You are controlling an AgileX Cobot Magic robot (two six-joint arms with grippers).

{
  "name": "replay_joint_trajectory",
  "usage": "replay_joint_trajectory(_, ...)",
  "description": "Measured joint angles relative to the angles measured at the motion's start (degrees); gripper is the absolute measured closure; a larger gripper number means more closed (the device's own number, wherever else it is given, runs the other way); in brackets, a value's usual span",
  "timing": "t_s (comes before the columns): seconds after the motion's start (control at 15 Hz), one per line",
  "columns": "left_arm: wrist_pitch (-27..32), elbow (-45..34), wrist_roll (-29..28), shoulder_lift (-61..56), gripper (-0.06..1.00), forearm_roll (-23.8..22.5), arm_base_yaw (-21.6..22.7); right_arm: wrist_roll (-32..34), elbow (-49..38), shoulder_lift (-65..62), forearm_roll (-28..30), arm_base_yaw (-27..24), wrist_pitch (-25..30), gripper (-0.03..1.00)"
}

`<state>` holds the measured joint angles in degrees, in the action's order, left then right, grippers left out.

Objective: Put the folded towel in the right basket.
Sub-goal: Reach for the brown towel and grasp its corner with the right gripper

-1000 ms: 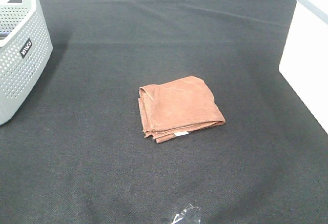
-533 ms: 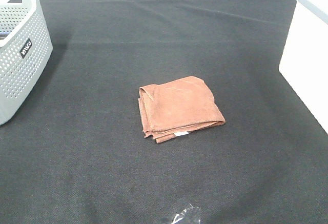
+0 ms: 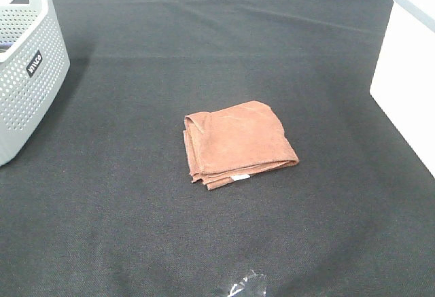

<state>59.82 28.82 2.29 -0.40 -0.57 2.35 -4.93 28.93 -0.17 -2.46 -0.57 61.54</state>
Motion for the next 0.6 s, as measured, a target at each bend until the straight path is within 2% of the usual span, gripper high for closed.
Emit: replay_joint_trajectory(0.6, 0.00, 0.00, 0.00, 0.00, -0.05, 0.00, 0.00, 0.00, 0.00, 0.00, 0.00, 0.00, 0.00, 0.18)
